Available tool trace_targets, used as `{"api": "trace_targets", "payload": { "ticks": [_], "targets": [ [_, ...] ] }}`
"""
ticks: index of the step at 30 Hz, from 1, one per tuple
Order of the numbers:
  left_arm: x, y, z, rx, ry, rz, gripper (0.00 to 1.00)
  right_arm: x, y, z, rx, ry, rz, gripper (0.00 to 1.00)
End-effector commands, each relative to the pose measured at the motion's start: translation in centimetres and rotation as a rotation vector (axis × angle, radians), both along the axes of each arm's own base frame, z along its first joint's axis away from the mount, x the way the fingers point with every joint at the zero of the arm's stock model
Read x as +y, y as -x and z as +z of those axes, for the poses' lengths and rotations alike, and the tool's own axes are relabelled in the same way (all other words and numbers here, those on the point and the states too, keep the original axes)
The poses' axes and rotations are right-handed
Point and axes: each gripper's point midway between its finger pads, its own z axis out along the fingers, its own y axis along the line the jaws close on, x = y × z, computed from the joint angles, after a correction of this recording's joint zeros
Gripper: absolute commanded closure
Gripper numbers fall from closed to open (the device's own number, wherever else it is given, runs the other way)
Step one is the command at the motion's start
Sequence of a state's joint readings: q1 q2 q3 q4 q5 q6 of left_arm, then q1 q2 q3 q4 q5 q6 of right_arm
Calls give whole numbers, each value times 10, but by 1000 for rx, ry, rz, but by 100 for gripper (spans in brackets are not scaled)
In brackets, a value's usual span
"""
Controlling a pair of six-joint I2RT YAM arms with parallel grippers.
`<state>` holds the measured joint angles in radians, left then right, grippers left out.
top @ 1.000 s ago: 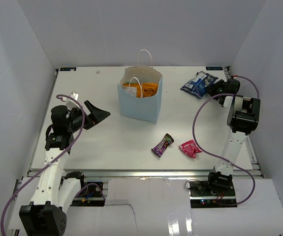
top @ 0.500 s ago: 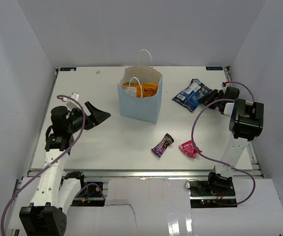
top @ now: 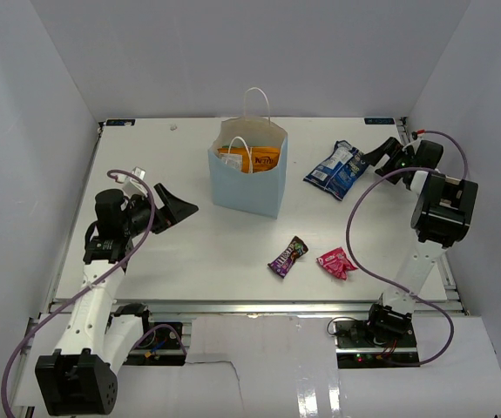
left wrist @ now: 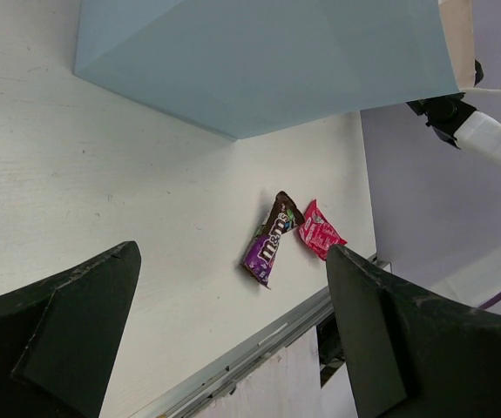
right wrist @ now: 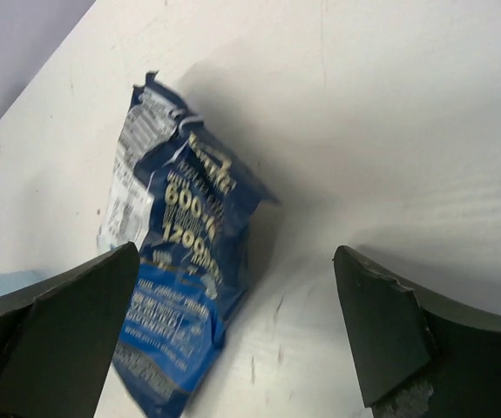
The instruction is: Place the snacks into the paper bag
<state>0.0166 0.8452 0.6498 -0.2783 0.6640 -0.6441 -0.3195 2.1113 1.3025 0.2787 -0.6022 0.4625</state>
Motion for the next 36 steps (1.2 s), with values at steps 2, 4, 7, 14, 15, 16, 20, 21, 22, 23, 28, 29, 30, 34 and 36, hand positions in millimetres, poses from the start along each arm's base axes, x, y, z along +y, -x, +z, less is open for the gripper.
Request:
{"api": "trace_targets", "payload": {
  "ticks": [2, 4, 7, 14, 15, 16, 20, 21, 22, 23, 28, 29, 30, 34, 36],
  "targets": [
    [-2, -4, 13, -47, 2, -22, 2, 3, -20, -20, 34, -55, 31, 2],
    [-2, -4, 13, -44, 3, -17, 2, 11, -26, -24, 22, -108, 70, 2],
    [-2, -5, 13, -40, 7, -14, 2, 28, -26, -28, 8, -136, 134, 3],
    [-2, -6, 15, -40, 14, -10, 2, 52, -26, -43, 42, -121, 183, 21],
    [-2, -7, 14, -37, 16, -10, 2, 53, -27, -44, 44, -136, 180, 27],
    [-2, -7, 17, -43, 16, -11, 2, 55, -27, -49, 55, -152, 179, 33],
    [-3, -7, 19, -48, 15, -15, 2, 56, -30, -43, 23, -159, 194, 49],
    [-3, -7, 19, -49, 14, -17, 2, 57, -30, -40, 14, -156, 203, 55],
    [-3, -6, 19, -47, 17, -16, 2, 57, -30, -38, 3, -146, 214, 68],
    [-3, -6, 19, -46, 18, -17, 2, 57, -30, -36, -5, -139, 221, 81],
    [-3, -3, 22, -64, 18, -15, 2, 65, -21, 0, -82, -162, 329, 92],
    [-3, -2, 24, -75, 16, -14, 2, 70, -15, 20, -116, -172, 372, 92],
    [-3, -2, 25, -81, 17, -14, 2, 73, -10, 32, -139, -173, 397, 92],
    [-3, 1, 28, -106, 20, -15, 2, 82, 13, 112, -321, -73, 442, 92],
    [-4, 2, 30, -125, 19, -22, 2, 83, 17, 134, -358, 1, 425, 92]
  ]
}}
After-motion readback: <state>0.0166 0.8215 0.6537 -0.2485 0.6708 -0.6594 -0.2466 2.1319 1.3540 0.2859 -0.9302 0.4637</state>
